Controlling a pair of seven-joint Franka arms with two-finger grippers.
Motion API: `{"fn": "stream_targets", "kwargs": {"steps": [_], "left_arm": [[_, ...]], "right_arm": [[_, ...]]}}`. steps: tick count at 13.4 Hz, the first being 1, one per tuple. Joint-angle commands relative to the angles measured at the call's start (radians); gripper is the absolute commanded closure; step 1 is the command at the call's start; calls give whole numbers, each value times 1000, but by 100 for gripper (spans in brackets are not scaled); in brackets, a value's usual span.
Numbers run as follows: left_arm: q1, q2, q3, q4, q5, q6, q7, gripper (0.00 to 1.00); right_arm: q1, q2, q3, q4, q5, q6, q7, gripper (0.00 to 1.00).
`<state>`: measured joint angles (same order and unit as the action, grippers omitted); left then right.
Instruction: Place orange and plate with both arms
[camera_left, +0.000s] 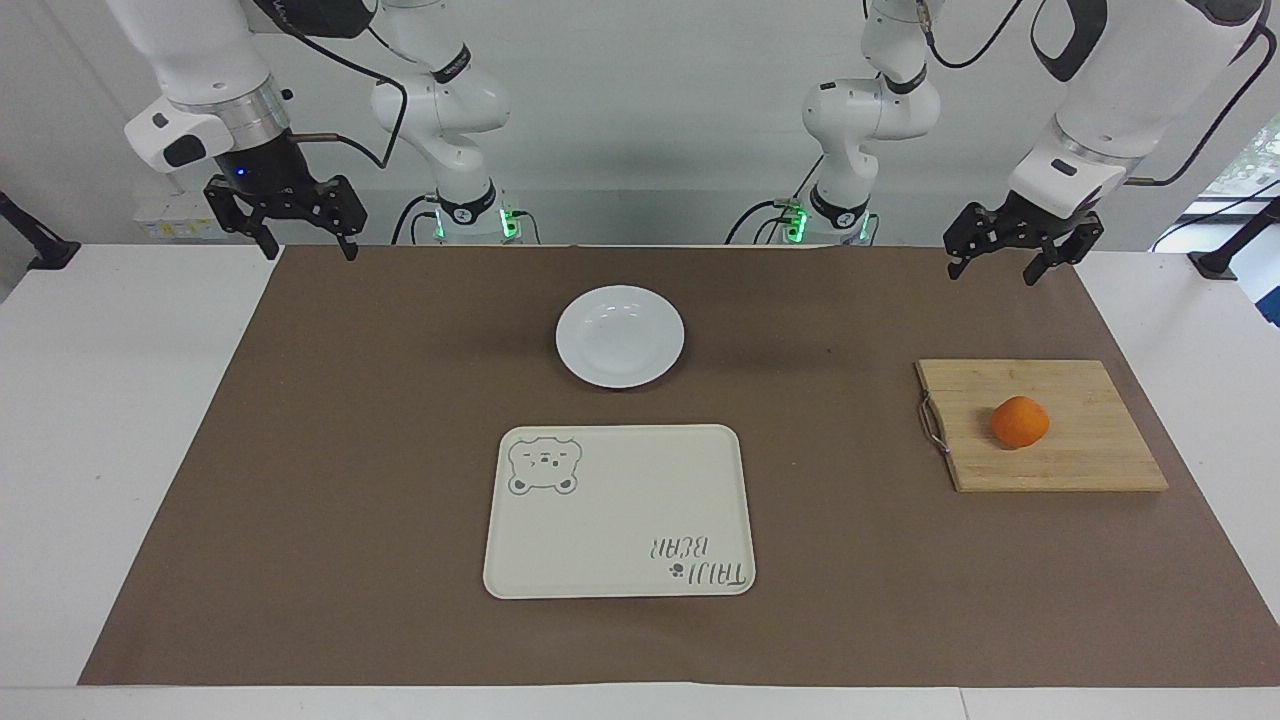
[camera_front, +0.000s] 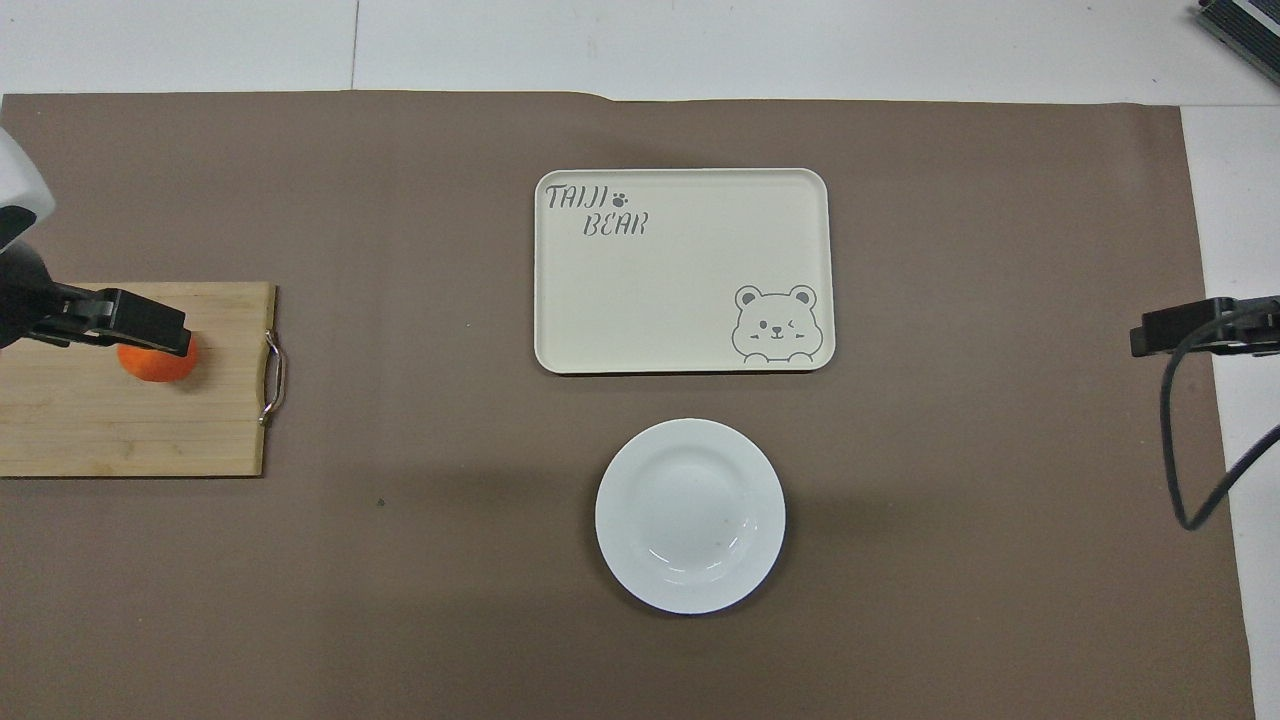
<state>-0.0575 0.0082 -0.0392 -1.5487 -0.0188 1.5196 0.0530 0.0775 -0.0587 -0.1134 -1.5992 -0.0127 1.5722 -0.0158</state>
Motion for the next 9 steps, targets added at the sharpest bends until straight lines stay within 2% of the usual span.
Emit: {"fn": "stream_targets", "kwargs": {"steps": [1, 9], "left_arm": [[4, -14, -2, -1, 16, -25, 18, 0], [7, -17, -2, -4, 16, -18, 10, 0]], "right_arm": [[2, 2, 3, 7, -9, -12, 19, 0], [1, 2, 1, 7, -9, -12, 20, 0]]}}
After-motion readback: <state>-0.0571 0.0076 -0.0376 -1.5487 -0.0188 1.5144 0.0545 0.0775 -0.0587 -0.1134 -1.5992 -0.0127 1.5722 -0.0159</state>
